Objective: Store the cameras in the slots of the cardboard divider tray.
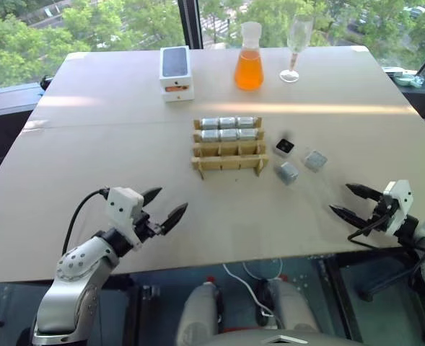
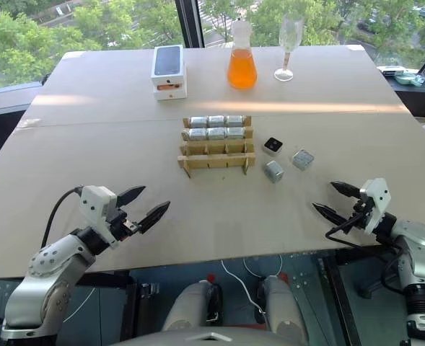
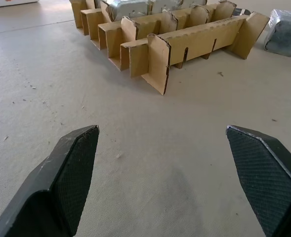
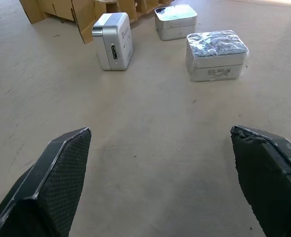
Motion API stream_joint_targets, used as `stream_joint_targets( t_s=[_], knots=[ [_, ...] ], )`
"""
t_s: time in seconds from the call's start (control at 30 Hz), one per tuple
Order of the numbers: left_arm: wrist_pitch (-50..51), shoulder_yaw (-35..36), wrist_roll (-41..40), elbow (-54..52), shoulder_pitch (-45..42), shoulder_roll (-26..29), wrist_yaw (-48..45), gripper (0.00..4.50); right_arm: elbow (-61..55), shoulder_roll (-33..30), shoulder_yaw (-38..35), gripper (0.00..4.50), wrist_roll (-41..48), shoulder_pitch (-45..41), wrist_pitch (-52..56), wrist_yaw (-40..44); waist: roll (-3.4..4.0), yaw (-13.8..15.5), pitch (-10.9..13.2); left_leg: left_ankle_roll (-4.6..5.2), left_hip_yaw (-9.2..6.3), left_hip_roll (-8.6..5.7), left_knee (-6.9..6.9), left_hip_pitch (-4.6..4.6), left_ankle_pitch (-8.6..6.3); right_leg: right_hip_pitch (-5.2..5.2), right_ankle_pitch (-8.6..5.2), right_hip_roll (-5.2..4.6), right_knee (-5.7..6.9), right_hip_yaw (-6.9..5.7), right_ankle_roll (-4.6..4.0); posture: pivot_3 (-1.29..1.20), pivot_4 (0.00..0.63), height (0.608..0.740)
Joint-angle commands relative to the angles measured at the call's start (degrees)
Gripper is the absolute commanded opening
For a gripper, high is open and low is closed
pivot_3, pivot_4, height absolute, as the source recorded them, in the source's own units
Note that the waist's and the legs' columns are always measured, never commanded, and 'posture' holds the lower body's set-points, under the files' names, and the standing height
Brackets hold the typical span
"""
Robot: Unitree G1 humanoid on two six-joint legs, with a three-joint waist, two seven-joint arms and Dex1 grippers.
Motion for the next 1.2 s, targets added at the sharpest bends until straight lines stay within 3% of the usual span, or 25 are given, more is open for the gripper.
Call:
stream_joint_targets(
  t_s=[0.03, 0.7, 0.97, 1.2],
  knots=[
    [-1.2, 0.18, 0.5, 0.0, -0.53, 0.62, -0.44, 4.24, -3.49, -0.22, -2.02, 4.5, 1.01, 1.22, 0.4, -0.73, 0.0, 0.0, 0.0, 0.0, 0.0, 0.0, 0.0, 0.0, 0.0, 0.0, 0.0, 0.0, 0.0, 0.0, 0.0, 0.0, 0.15, 0.74],
    [-2.91, 0.97, 0.68, 1.32, -0.47, 1.19, -2.77, 4.24, -8.49, 2.1, 0.39, 4.5, 0.65, 0.96, 3.65, -4.03, 0.01, -0.03, -0.01, -0.01, 0.01, 0.01, 0.19, 0.06, 0.01, 0.09, 0.01, 0.02, 0.15, 0.04, 0.0, 0.0, 0.15, 0.74],
    [-2.55, 2.7, -6.81, -2.86, 0.59, 8.79, -15.9, 4.24, -17.73, 7.23, 6.41, 4.5, -1.85, 0.45, 8.27, -10.9, 0.04, -0.06, -0.02, -0.01, -0.01, 0.06, 0.38, 0.07, 0.0, 0.08, 0.0, 0.03, 0.35, 0.03, -0.01, 0.0, 0.15, 0.74],
    [0.91, 5.2, -13.79, -6.89, -2.56, 16.47, -22.81, 4.24, -18.33, 11.41, 8.93, 4.5, -5.55, -2.44, 9.19, -18.17, 0.1, -0.04, 0.02, -0.01, -0.02, 0.04, 0.76, -0.01, -0.01, 0.06, -0.01, -0.03, 0.63, 0.04, -0.01, 0.0, 0.15, 0.74]
  ],
)
